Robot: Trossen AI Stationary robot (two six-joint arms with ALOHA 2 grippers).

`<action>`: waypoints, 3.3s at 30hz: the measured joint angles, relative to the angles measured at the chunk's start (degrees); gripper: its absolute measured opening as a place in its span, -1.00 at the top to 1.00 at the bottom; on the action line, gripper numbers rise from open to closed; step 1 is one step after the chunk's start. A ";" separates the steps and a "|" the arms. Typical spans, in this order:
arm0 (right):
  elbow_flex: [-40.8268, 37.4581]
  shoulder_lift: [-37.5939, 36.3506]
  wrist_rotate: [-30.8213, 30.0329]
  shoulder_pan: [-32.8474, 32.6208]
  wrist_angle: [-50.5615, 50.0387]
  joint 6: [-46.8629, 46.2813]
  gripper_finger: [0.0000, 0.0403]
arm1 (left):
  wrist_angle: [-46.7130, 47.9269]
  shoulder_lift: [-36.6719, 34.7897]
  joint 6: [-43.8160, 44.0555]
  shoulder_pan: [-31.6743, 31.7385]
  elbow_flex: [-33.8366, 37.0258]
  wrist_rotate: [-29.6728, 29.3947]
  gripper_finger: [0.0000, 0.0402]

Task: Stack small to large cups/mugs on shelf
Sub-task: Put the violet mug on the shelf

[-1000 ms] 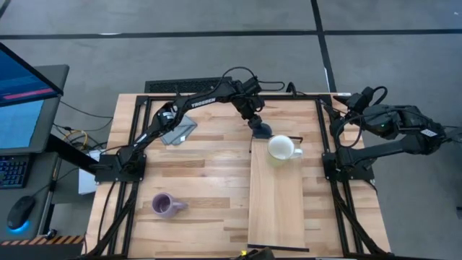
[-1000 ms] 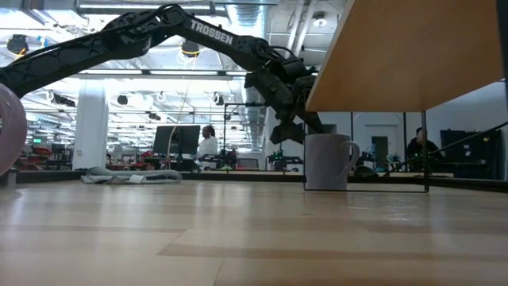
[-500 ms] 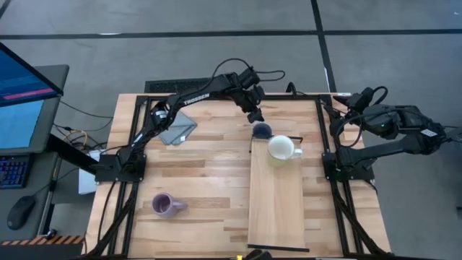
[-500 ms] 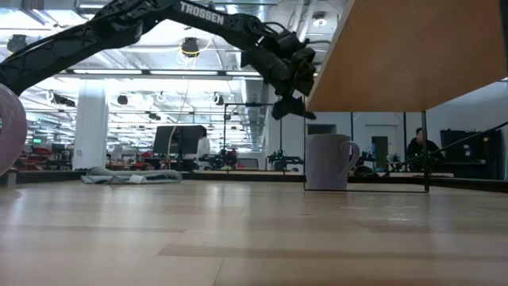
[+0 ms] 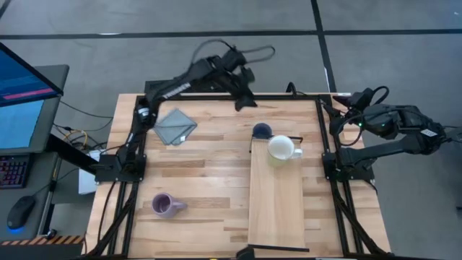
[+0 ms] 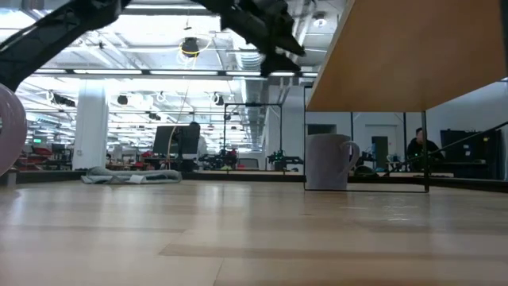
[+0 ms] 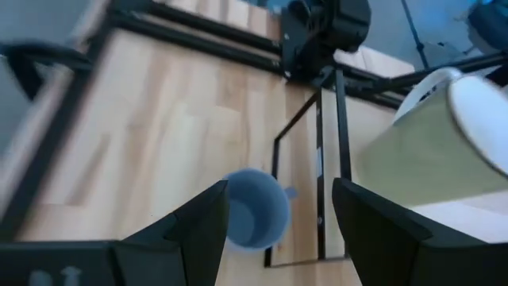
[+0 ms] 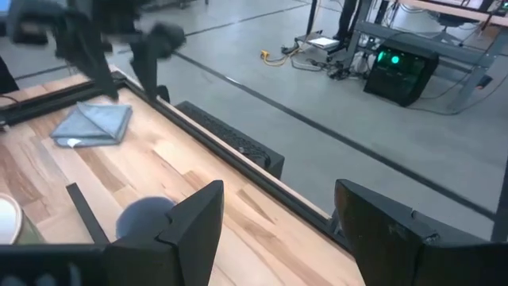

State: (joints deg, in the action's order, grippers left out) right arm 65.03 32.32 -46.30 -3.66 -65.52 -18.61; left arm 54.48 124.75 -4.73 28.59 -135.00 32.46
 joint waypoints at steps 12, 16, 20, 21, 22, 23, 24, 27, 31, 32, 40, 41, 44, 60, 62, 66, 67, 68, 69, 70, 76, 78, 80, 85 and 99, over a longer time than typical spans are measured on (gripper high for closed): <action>0.03 0.82 2.61 0.00 1.31 -2.00 -0.32 | 1.92 -11.63 -3.60 5.95 0.00 -1.49 -0.07; 0.03 1.98 2.51 0.04 1.31 -1.97 -0.32 | 1.85 -12.77 -5.56 6.63 0.00 0.26 -0.07; 0.03 3.32 2.23 0.04 1.31 -1.92 -0.32 | 1.93 -12.96 -6.88 7.73 0.01 1.60 -0.07; 0.03 3.61 2.21 0.04 1.31 -1.95 -0.32 | 2.05 -13.03 -7.29 8.28 0.02 2.19 -0.07; 0.03 3.95 2.20 0.04 1.31 -1.94 -0.32 | 2.21 -13.15 -7.82 8.65 0.02 2.66 -0.07; 0.03 4.32 2.06 0.04 1.31 -1.92 -0.32 | 2.18 -13.30 -8.24 9.02 0.02 3.22 -0.07; 0.03 4.58 1.56 0.04 1.29 -1.58 -0.32 | 2.24 -13.58 -8.47 9.40 0.02 3.54 -0.07; 0.03 5.38 -0.40 0.05 1.29 0.52 -0.32 | 1.10 -14.67 -9.26 10.39 0.92 4.37 -0.07; 0.02 5.61 -2.43 0.07 1.27 1.14 -0.32 | 0.12 -16.86 -9.70 11.92 3.14 4.38 -0.07; 0.03 5.55 -2.43 0.07 1.27 1.51 -0.32 | -0.01 -17.41 -9.70 12.34 3.53 4.33 -0.07; 0.01 5.51 -4.13 0.07 0.83 4.15 -0.32 | -5.50 -26.82 -5.38 13.31 12.38 -1.49 -0.07; 0.01 5.51 -5.06 0.07 0.83 4.11 -0.32 | -6.22 -28.42 -4.92 13.20 13.89 -1.98 -0.07; 0.01 5.51 -6.99 0.07 1.17 4.11 -0.32 | -8.83 -33.31 -2.99 12.51 18.64 -4.60 -0.07; 0.01 5.51 -9.31 0.07 3.78 3.17 -0.32 | -26.80 -60.65 5.07 9.17 58.47 -17.59 -0.07; 0.01 5.51 -9.29 0.07 4.82 3.17 -0.32 | -28.65 -64.56 5.84 8.76 63.82 -17.93 -0.07; -0.01 5.51 -9.29 0.07 6.27 3.15 -0.32 | -31.49 -71.03 7.61 7.45 71.74 -17.79 -0.07; -0.01 5.51 -9.30 0.07 6.93 3.17 -0.32 | -32.28 -72.21 8.18 7.05 73.29 -17.84 -0.07; -0.01 5.51 -9.29 0.07 7.72 3.20 -0.32 | -32.83 -73.17 8.40 6.56 74.62 -17.83 -0.07; -0.01 5.51 -9.29 0.07 8.57 3.52 -0.32 | -33.28 -74.05 8.43 5.96 75.82 -17.72 -0.07; -0.01 5.51 -9.29 0.07 9.45 3.85 -0.32 | -33.32 -74.65 8.42 5.34 76.71 -17.24 -0.07; -0.01 5.53 -9.29 0.07 11.98 8.15 -0.32 | -31.50 -75.43 7.00 1.27 78.71 -10.63 -0.07; -0.01 5.53 -9.29 0.07 11.98 9.88 -0.32 | -30.00 -75.43 9.17 -0.59 78.73 -8.49 -0.07; -0.01 5.55 -9.29 0.07 11.99 11.22 -0.32 | -28.65 -75.43 12.21 -2.99 78.73 -7.62 -0.07; -0.01 5.55 -9.29 0.07 12.00 11.61 -0.32 | -28.00 -75.43 18.96 -8.97 78.75 -9.53 -0.07; -0.01 5.55 -9.31 0.07 11.98 11.61 -0.32 | -27.75 -75.27 24.13 -15.71 78.75 -11.31 -0.07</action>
State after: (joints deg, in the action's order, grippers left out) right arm 65.01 37.87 -55.61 -3.60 -53.54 -7.01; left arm 26.74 49.47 19.40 12.88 -56.25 21.15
